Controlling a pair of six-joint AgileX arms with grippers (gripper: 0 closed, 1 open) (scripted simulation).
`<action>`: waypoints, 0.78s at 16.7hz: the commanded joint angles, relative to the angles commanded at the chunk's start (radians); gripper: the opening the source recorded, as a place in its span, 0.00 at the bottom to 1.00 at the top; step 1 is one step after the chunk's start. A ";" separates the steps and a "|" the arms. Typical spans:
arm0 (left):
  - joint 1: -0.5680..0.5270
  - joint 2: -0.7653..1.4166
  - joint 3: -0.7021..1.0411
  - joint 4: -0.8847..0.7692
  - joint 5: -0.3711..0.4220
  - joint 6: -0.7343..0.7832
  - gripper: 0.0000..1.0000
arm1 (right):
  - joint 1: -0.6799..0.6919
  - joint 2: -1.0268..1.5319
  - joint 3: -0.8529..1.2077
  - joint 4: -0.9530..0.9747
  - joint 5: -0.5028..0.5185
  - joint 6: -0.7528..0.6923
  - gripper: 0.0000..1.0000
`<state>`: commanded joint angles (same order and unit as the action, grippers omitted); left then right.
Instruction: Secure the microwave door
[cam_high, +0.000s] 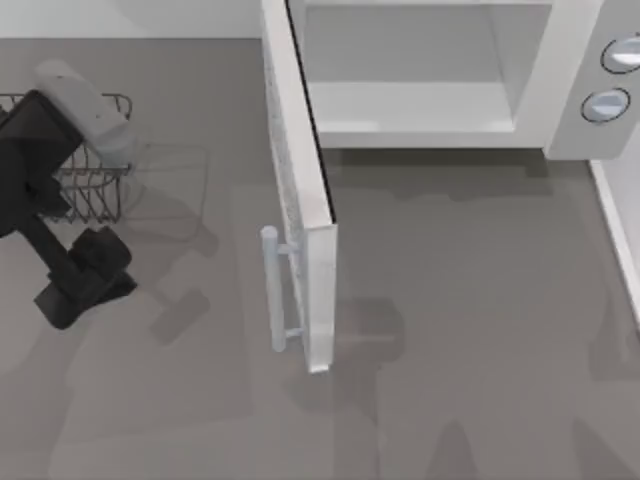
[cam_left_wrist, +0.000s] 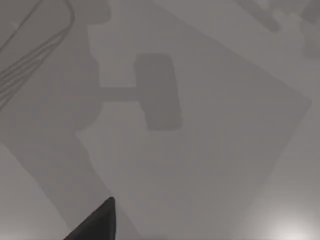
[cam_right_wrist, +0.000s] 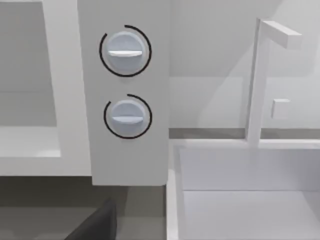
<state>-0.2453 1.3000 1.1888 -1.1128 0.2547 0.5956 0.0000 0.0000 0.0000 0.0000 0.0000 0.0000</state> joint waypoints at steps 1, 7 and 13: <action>-0.017 0.074 0.091 -0.063 0.020 0.040 1.00 | 0.000 0.000 0.000 0.000 0.000 0.000 1.00; -0.105 0.399 0.599 -0.319 0.131 0.253 1.00 | 0.000 0.000 0.000 0.000 0.000 0.000 1.00; -0.146 0.518 0.846 -0.382 0.192 0.361 1.00 | 0.000 0.000 0.000 0.000 0.000 0.000 1.00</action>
<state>-0.3910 1.8177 2.0346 -1.4945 0.4468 0.9568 0.0000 0.0000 0.0000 0.0000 0.0000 0.0000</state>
